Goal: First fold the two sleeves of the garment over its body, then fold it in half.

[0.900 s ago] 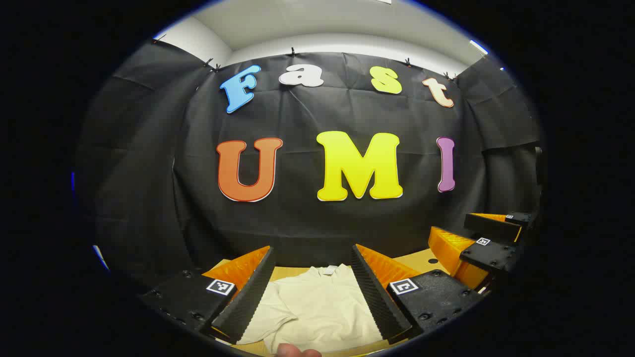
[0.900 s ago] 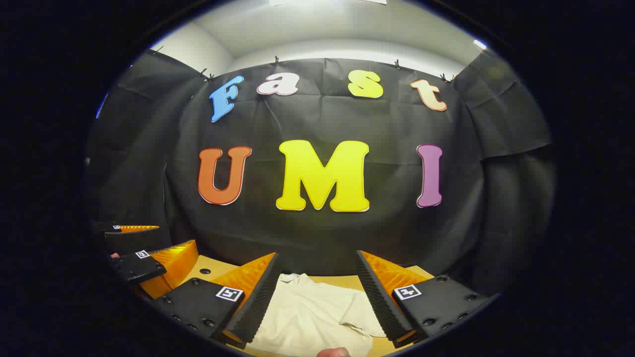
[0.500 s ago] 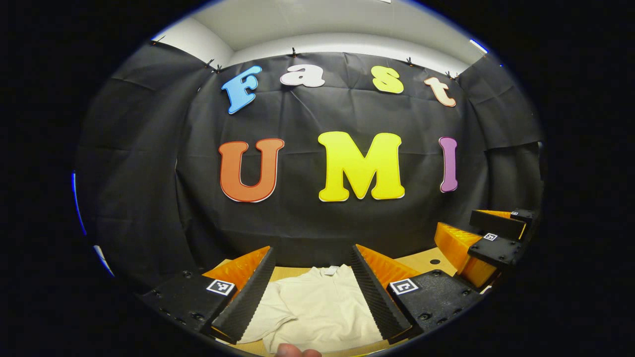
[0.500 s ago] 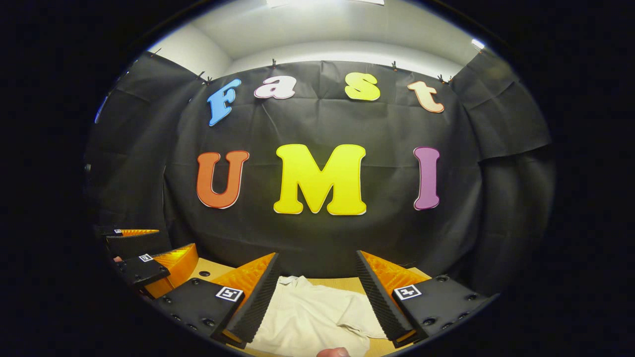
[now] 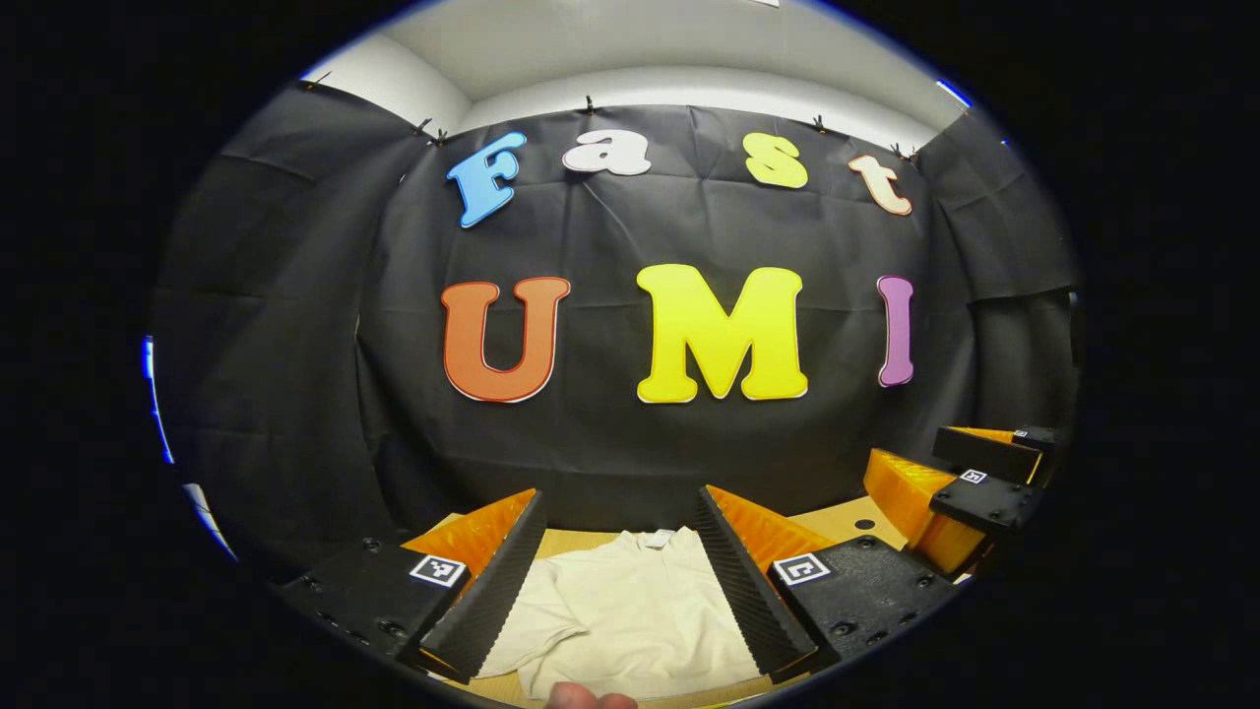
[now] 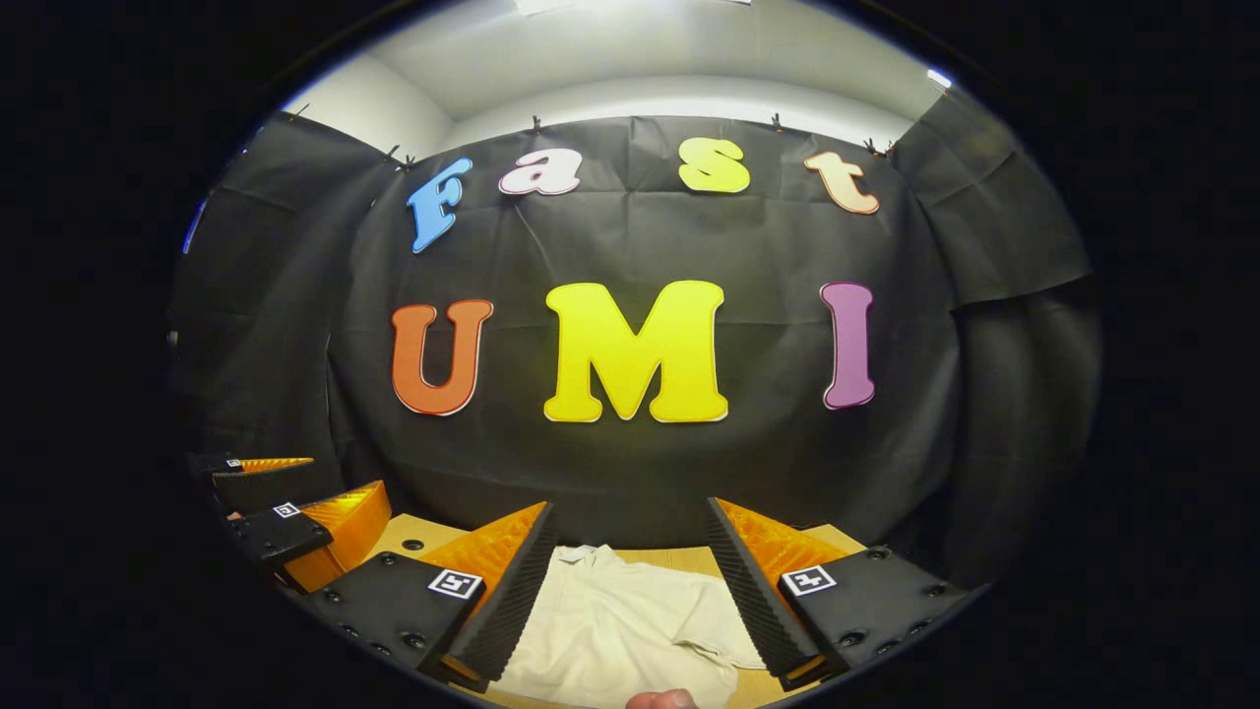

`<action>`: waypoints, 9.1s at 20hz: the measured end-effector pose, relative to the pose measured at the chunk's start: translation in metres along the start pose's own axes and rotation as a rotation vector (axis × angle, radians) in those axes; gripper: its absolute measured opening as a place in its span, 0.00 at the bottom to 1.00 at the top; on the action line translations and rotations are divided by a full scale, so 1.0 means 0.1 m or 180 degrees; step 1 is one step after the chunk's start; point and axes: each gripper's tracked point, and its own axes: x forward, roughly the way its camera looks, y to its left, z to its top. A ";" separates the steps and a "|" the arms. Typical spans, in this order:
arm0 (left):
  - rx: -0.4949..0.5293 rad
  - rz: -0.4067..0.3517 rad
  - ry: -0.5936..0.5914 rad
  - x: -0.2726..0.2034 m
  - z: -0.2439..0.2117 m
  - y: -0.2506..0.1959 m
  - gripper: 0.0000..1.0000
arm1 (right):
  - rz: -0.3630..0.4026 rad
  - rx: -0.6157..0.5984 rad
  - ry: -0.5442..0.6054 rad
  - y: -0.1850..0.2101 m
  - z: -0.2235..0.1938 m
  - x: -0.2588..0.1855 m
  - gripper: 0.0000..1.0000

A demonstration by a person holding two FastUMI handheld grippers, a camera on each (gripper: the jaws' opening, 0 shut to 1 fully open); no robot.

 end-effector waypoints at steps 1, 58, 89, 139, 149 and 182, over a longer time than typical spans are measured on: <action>-0.0002 0.0012 -0.0002 0.00 -0.01 0.00 0.97 | -0.0002 -0.0008 -0.0010 -0.01 0.01 0.01 0.94; 0.0462 -0.0843 0.0901 0.11 -0.91 -1.65 1.00 | -0.0772 0.0247 0.3356 -4.06 -3.48 -1.03 0.95; 0.0372 -0.0307 0.0766 0.02 -0.90 -0.44 1.00 | -0.0657 0.0351 0.2419 -3.39 -1.62 -0.15 0.00; 0.0299 0.1399 0.1018 -0.97 -1.29 2.79 1.00 | 0.1842 -0.0452 0.2376 3.00 -3.12 2.29 0.66; 0.0429 0.1146 0.1048 -1.12 -1.43 2.78 1.00 | 0.1680 -0.0007 0.1789 2.35 -2.01 1.64 0.80; -0.0310 0.0170 0.2610 -1.86 -3.32 2.71 0.82 | 0.1597 0.0071 0.1666 1.23 -1.16 0.05 0.82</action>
